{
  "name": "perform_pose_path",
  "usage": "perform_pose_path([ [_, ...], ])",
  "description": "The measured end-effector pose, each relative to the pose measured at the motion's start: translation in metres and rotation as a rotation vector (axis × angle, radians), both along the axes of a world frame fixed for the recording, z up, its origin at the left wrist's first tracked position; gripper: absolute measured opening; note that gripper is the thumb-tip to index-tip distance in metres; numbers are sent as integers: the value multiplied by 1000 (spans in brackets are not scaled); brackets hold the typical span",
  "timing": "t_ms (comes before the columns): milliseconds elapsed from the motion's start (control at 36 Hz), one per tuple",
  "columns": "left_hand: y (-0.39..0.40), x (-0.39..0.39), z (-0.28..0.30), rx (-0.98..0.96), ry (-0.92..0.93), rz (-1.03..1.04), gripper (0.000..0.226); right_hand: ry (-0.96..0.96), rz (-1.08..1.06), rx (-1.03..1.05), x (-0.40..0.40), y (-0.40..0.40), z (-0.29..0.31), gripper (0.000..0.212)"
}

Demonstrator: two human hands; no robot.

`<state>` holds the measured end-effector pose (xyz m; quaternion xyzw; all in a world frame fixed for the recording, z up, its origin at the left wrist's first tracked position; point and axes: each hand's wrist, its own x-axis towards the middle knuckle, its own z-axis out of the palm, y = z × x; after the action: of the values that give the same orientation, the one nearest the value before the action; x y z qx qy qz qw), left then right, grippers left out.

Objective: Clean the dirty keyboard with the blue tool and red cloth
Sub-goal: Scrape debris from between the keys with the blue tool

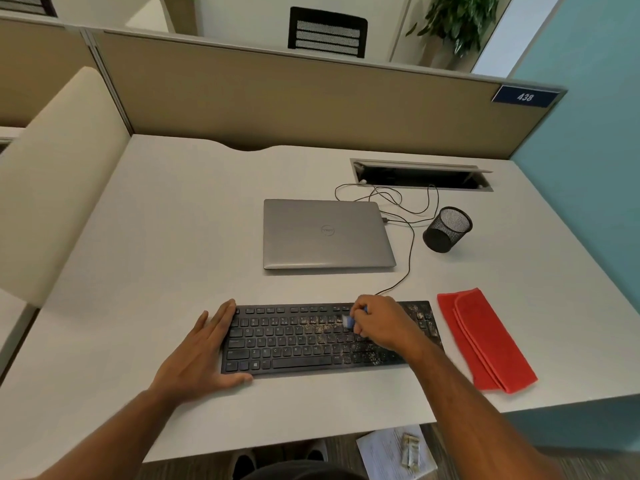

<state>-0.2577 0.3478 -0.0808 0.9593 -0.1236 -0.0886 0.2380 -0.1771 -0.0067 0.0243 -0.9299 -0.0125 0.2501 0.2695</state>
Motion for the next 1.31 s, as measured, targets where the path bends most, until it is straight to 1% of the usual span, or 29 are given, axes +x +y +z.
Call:
perform_pose_path([
  [83,0,0,0,6,1,4,140,37,7,10,1,-1,2,20],
  [194,-1,-1,2,6,4,15,140,-77,-50,41,1,-1,3,19],
  [306,-1,0,2,18,11,13,140,4,19,-18,0,4,3,20],
  [361,-2,0,3,25,15,13,140,23,16,-11,1,5,5,20],
  [417,-2,-1,4,28,21,14,140,-24,-12,8,1,6,4,19],
  [500,-3,-1,6,24,20,13,140,-97,-9,-25,0,6,3,19],
  [583,-4,-2,8,12,10,16,139,-33,36,-67,-1,7,4,20],
  [639,-4,-2,10,17,25,15,139,-24,23,-40,0,7,6,19],
  [694,-4,-2,10,30,35,15,139,-58,-32,33,1,9,6,18],
  [750,-4,-2,10,34,41,24,139,-97,-52,62,1,11,4,18],
  [889,-6,-3,14,29,49,32,139,-21,43,-45,-2,17,5,23],
  [944,-6,-3,14,30,53,32,138,-5,21,-9,1,16,6,23],
  [1056,-6,-3,15,32,68,31,138,-91,-42,58,3,15,4,21],
  [1222,-7,-3,16,36,76,34,137,22,31,25,2,19,7,22],
  [1306,-6,-3,15,27,84,46,139,-46,-19,49,4,19,6,20],
])
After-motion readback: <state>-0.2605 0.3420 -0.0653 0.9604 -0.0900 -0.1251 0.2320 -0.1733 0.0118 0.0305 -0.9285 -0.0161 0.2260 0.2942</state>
